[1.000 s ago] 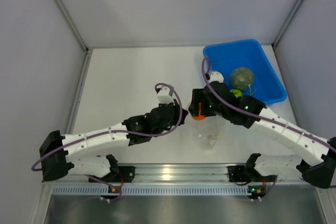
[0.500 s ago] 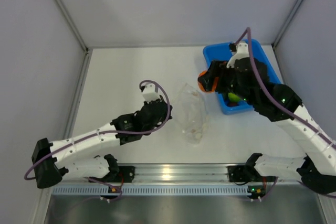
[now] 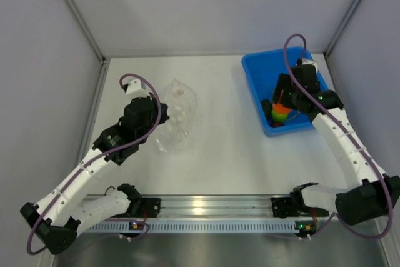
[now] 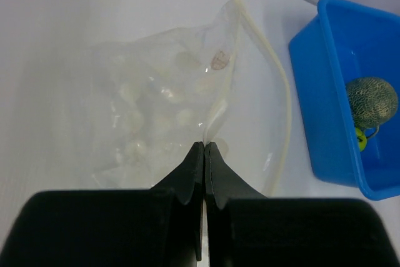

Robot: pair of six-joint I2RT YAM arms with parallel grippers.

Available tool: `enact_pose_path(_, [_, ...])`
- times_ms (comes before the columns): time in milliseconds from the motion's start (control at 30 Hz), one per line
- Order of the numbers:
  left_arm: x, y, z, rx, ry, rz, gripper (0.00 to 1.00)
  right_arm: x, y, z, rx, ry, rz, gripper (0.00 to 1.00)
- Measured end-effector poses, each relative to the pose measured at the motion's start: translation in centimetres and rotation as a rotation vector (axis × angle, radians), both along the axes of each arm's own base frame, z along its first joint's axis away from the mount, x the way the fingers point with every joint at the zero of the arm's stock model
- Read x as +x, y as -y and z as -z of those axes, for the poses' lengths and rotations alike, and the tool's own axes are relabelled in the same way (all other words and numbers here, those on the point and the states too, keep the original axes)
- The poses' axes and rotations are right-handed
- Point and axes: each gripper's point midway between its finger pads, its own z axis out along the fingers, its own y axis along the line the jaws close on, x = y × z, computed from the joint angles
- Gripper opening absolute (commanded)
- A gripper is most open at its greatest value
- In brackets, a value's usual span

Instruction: Open the zip-top bag and remove the fake food

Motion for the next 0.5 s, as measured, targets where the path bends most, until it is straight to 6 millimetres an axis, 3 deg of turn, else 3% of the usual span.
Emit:
enact_pose_path(67, [0.0,-0.3,-1.6,0.013,0.024,0.006,0.0,0.1,0.6,2.7,-0.016,-0.064,0.019,0.41])
enact_pose_path(233, [-0.1,-0.9,-3.5,0.084,0.036,0.018,0.0,0.4,0.9,7.8,-0.046,-0.176,0.03,0.57])
enact_pose_path(367, [1.0,-0.6,-2.9,0.16,0.002,0.022,0.0,0.6,0.9,9.7,-0.056,-0.21,0.031,0.79])
enact_pose_path(500, [2.1,-0.6,-0.7,0.246,-0.064,0.027,0.0,0.8,0.9,9.8,-0.056,-0.202,0.031,1.0])
